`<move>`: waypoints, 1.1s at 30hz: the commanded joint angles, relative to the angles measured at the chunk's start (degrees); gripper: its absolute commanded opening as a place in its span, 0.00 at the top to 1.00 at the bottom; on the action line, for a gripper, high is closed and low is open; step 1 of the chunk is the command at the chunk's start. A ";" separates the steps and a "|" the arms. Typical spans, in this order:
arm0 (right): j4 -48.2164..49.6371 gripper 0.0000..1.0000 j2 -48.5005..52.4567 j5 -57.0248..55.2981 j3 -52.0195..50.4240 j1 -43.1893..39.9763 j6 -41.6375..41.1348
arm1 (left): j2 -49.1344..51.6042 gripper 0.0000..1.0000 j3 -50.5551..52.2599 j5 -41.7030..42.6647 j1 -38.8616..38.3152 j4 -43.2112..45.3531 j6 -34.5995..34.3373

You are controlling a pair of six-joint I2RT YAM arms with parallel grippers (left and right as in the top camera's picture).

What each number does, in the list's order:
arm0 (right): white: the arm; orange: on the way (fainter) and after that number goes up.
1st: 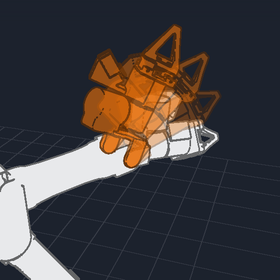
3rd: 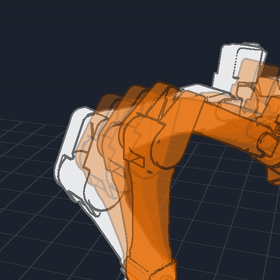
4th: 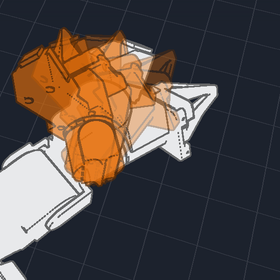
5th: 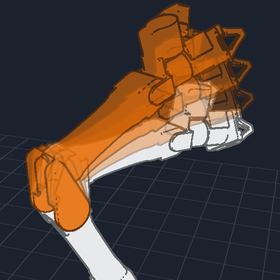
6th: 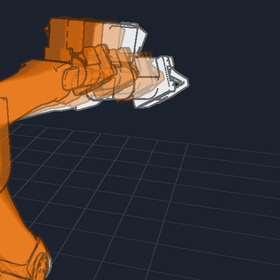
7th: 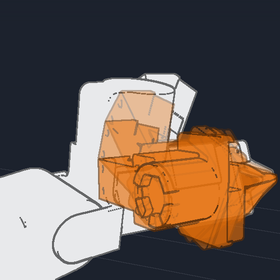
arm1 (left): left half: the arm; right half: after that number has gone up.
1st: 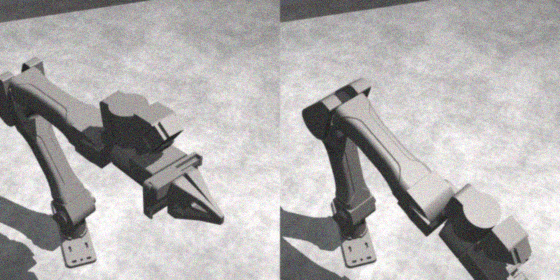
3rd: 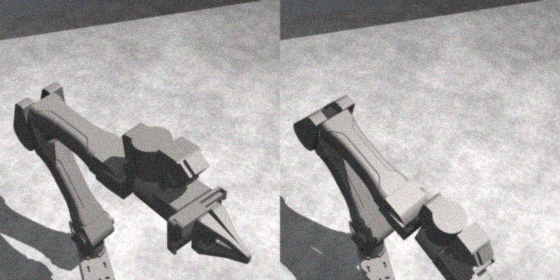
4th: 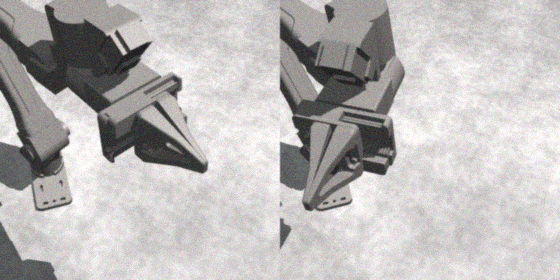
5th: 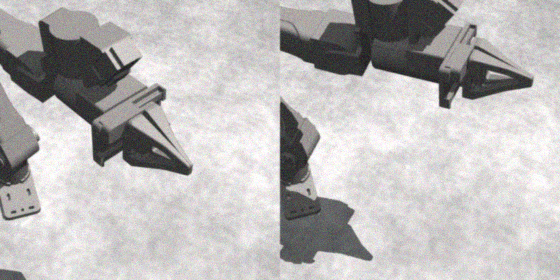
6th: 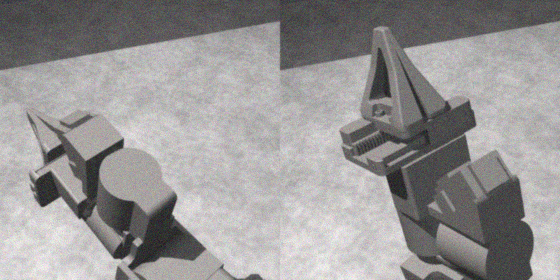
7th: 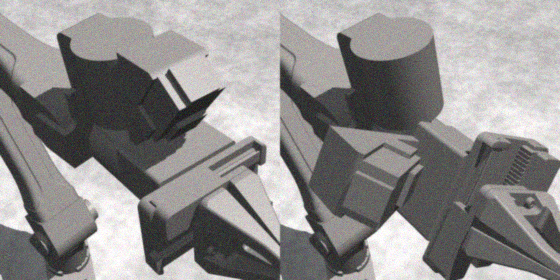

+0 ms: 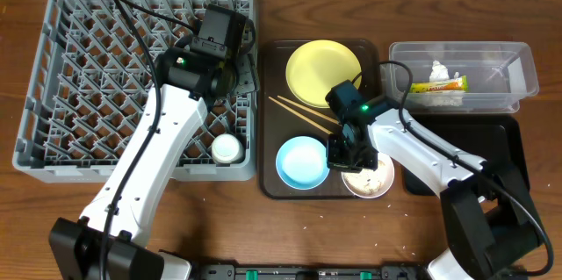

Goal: Sort waste into correct bins and load items into the dishwasher
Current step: 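Grasp the rim of the pink bowl with the right gripper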

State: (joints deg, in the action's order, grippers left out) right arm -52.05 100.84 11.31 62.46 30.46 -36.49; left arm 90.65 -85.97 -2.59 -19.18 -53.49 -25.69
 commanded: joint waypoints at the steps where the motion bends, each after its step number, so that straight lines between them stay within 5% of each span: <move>1: 0.13 0.78 0.55 1.09 -0.22 -0.07 5.75 | -0.42 0.30 -0.48 -1.14 0.24 0.00 -0.28; 3: -0.31 0.70 0.55 1.20 -0.22 -0.04 6.84 | -0.42 0.30 -0.48 -1.14 0.24 0.00 -0.28; 7: -2.08 0.71 0.57 0.33 -0.50 0.00 12.04 | -0.42 0.30 -0.48 -1.14 0.24 0.00 -0.28; 14: -1.27 0.86 0.57 -0.15 -1.77 0.26 13.92 | -0.42 0.30 -0.48 -1.14 0.24 0.02 -0.28; 25: -1.05 0.87 0.57 -1.55 -1.97 1.40 17.05 | -0.42 0.30 -0.48 -1.14 0.24 0.00 -0.28; 28: -0.74 0.99 0.57 -2.51 -2.19 1.99 17.00 | -0.42 0.30 -0.48 -1.14 0.24 0.00 -0.26; 33: -0.39 0.99 0.52 -2.47 -1.46 1.97 16.87 | -0.42 0.30 -0.48 -1.16 0.24 0.00 -0.24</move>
State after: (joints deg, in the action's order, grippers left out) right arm -53.21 100.44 10.39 61.17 31.79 -20.97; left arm 90.65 -85.97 -2.59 -19.18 -53.49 -25.69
